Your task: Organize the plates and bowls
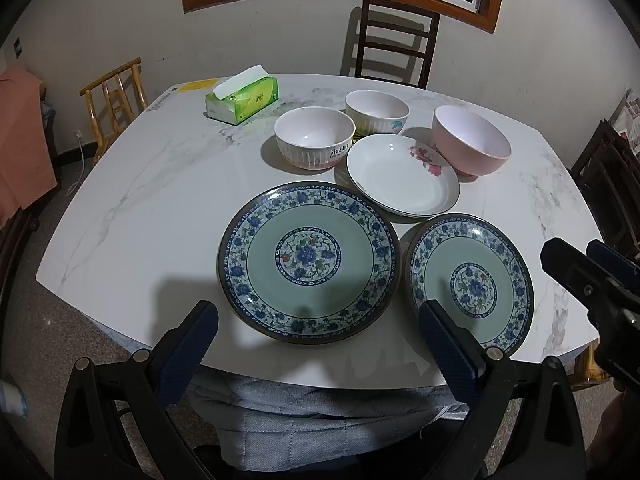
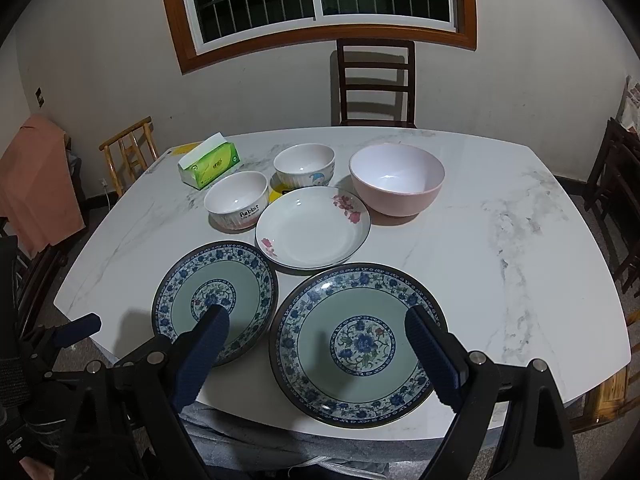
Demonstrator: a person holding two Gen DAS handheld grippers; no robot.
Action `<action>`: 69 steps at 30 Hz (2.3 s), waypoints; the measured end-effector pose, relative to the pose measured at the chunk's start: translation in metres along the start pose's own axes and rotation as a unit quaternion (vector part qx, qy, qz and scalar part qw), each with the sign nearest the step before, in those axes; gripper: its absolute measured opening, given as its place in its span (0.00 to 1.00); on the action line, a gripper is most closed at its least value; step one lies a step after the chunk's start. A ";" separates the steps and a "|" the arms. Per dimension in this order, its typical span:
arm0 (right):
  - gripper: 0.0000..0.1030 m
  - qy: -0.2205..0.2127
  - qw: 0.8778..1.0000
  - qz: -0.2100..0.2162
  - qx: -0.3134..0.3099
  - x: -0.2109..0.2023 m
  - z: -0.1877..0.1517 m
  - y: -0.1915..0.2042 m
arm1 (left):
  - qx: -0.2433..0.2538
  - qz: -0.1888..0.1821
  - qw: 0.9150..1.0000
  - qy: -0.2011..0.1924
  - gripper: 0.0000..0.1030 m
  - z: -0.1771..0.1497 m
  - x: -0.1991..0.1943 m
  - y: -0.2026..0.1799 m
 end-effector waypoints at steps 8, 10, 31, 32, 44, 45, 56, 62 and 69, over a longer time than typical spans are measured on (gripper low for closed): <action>0.89 0.008 1.000 0.008 -0.001 0.008 -0.002 0.004 | -0.007 -0.006 1.000 0.007 0.93 -0.005 0.005 0.001; 0.89 0.012 1.000 0.012 -0.002 0.010 -0.003 0.006 | -0.010 -0.009 1.000 0.010 0.92 -0.005 0.007 0.003; 0.56 0.107 0.984 0.144 -0.021 0.075 -0.001 0.032 | -0.113 -0.068 0.990 0.054 0.62 0.016 0.042 0.078; 0.48 0.116 0.982 0.149 -0.024 0.081 -0.002 0.033 | -0.117 -0.070 0.989 0.057 0.58 0.017 0.045 0.082; 0.34 0.192 0.964 0.181 -0.010 0.136 -0.012 0.048 | -0.176 -0.102 0.973 0.110 0.47 0.006 0.086 0.114; 0.32 0.197 0.963 0.182 -0.010 0.140 -0.013 0.049 | -0.176 -0.101 0.973 0.111 0.47 0.005 0.089 0.115; 0.22 0.227 0.959 0.171 -0.012 0.178 -0.021 0.043 | -0.181 -0.103 0.970 0.127 0.37 -0.003 0.114 0.128; 0.21 0.239 0.956 0.168 -0.015 0.192 -0.025 0.039 | -0.180 -0.107 0.969 0.134 0.37 -0.007 0.121 0.129; 0.21 0.249 0.952 0.178 -0.007 0.204 -0.029 0.038 | -0.180 -0.112 0.967 0.139 0.37 -0.010 0.127 0.131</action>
Point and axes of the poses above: each gripper's, at about its wrist camera, not at the fingertips, and x roughly the way its jaws point, y to its left, z to its top, the point moved 7 cm from there along x, roughly the way its jaws point, and after that the axes turned 8 degrees about -y, right-handed, at the moved point
